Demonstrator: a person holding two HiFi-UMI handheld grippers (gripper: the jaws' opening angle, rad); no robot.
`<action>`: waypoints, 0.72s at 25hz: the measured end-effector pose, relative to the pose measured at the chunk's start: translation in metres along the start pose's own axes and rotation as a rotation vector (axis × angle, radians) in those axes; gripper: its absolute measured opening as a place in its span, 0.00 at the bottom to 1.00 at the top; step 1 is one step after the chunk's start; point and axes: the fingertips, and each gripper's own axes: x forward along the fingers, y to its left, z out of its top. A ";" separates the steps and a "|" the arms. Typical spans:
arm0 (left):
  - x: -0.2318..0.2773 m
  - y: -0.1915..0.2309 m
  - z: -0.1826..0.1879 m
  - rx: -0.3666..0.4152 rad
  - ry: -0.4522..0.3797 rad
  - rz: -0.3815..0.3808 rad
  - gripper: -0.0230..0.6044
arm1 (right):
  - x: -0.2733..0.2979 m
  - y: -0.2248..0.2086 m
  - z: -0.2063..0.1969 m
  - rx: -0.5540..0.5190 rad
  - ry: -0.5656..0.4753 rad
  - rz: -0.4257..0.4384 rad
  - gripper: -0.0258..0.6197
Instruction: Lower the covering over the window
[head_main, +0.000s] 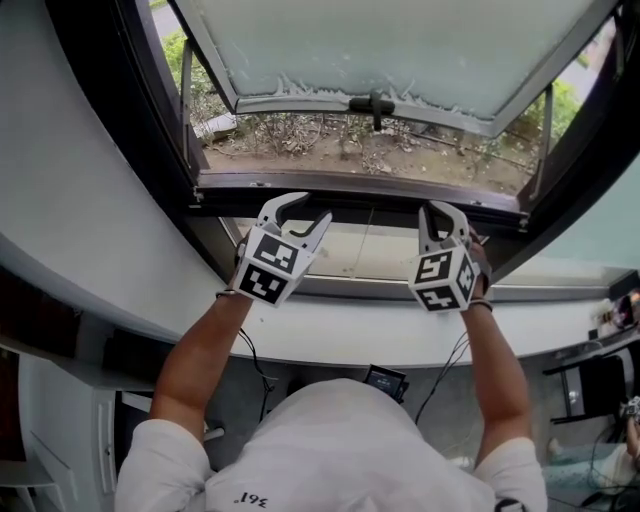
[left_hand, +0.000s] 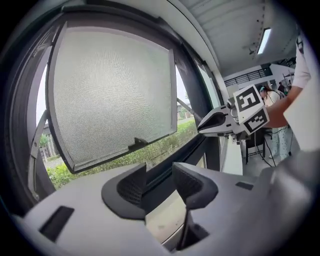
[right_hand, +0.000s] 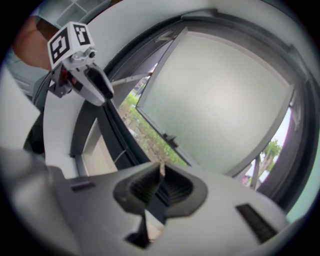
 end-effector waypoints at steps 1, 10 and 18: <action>-0.002 -0.001 0.001 -0.010 -0.007 -0.002 0.32 | -0.002 0.000 0.002 0.017 -0.007 0.000 0.10; -0.022 -0.012 0.012 -0.120 -0.074 -0.014 0.31 | -0.024 -0.002 0.021 0.162 -0.077 0.018 0.10; -0.041 -0.017 0.028 -0.140 -0.131 -0.024 0.30 | -0.042 -0.005 0.040 0.213 -0.132 0.019 0.10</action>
